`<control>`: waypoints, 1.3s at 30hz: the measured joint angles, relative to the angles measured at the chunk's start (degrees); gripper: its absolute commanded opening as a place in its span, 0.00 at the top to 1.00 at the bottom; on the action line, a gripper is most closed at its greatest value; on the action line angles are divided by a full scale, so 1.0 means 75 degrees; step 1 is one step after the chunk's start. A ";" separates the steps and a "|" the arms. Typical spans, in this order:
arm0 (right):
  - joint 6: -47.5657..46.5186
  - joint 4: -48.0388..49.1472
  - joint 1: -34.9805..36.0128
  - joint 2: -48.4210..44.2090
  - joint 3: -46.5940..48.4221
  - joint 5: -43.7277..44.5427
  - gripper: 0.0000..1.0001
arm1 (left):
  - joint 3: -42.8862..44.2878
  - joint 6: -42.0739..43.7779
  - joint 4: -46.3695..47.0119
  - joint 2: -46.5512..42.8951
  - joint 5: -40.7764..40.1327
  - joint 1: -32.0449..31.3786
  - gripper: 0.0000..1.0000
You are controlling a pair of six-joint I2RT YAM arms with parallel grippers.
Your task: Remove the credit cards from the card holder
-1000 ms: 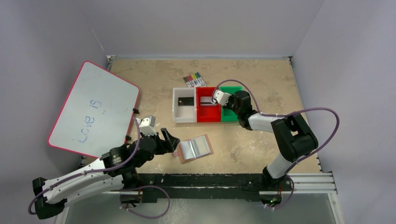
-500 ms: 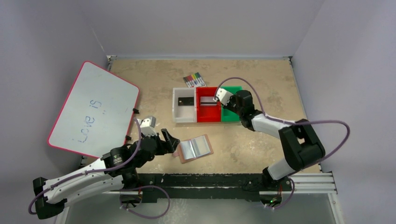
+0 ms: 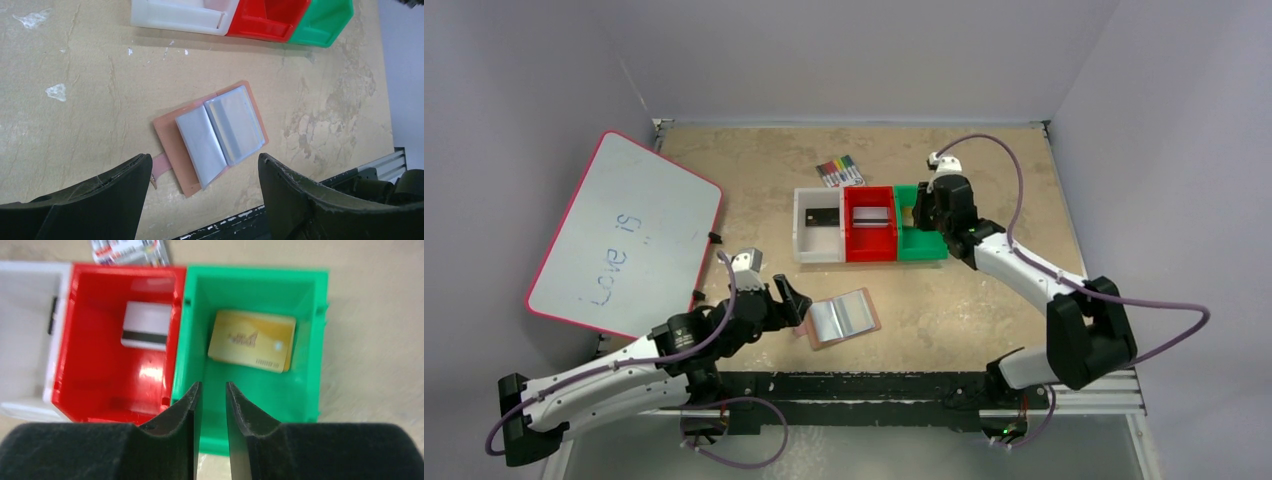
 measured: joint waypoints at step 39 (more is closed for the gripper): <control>0.1370 -0.1116 0.0003 0.3593 0.1743 0.1419 0.81 | 0.0000 -0.0504 -0.0583 0.1000 -0.0513 0.0000 0.22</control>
